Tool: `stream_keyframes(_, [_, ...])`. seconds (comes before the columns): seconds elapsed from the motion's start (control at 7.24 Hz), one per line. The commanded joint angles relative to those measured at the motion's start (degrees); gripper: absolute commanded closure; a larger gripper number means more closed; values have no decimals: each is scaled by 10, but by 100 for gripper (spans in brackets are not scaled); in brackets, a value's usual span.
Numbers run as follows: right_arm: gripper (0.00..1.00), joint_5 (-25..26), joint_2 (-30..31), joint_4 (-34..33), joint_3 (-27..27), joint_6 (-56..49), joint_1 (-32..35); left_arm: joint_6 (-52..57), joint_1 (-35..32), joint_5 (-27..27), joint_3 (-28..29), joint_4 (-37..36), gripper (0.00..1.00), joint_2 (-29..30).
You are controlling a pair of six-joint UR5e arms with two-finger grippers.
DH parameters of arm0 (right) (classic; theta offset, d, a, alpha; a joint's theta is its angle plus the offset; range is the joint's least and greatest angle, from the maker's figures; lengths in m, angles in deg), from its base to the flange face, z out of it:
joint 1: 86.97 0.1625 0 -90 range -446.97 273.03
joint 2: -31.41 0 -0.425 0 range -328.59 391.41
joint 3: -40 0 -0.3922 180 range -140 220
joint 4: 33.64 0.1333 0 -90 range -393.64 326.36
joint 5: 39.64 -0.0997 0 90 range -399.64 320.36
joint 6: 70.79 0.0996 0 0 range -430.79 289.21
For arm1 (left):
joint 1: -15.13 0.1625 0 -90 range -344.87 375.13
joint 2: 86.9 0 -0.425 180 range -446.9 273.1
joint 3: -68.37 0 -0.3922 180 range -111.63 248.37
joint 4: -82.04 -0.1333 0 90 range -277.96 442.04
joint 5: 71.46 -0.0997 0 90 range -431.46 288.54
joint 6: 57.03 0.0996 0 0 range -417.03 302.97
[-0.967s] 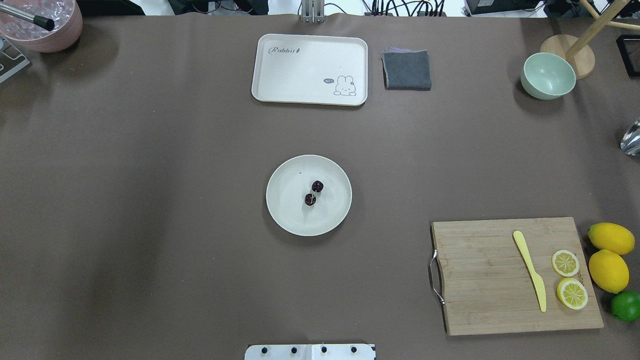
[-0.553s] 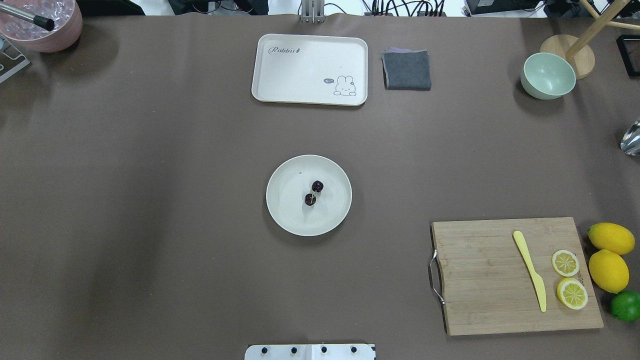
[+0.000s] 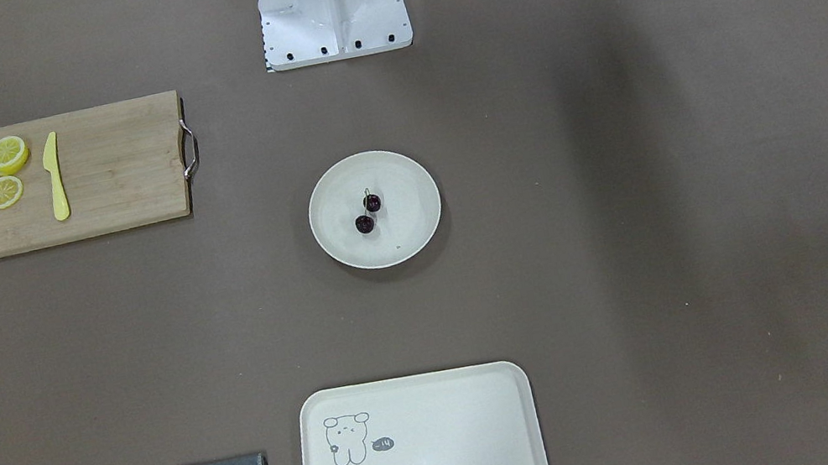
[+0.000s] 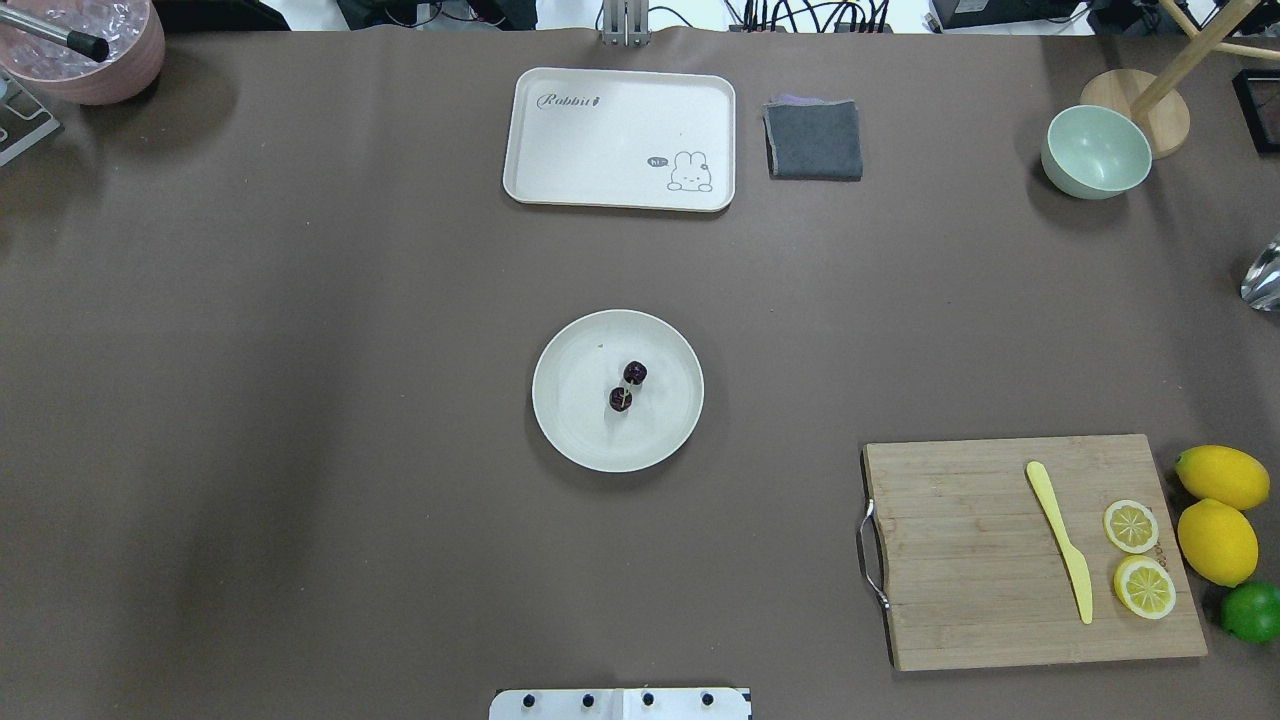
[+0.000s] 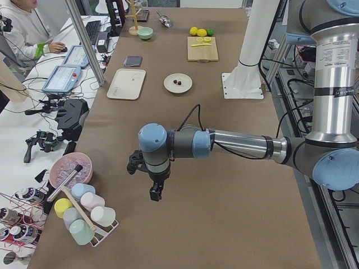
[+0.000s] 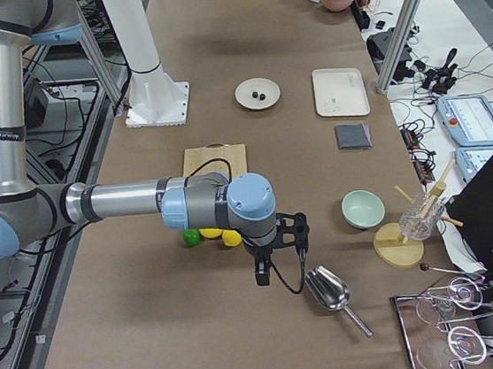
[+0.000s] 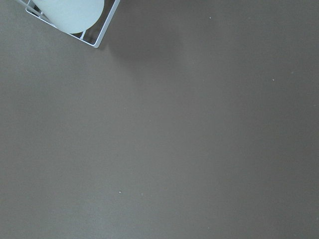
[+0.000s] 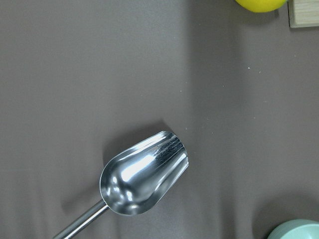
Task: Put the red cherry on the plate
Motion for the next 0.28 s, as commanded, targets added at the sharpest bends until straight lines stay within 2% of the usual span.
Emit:
stream_keyframes(0.0, [0, 0, 0, 0, 1, 0, 0, 0, 0, 0, 1, -1, 2, 2])
stream_keyframes(0.14, [0, 0, 0, 0, 1, 0, 0, 0, 0, 0, 1, -1, 2, 1])
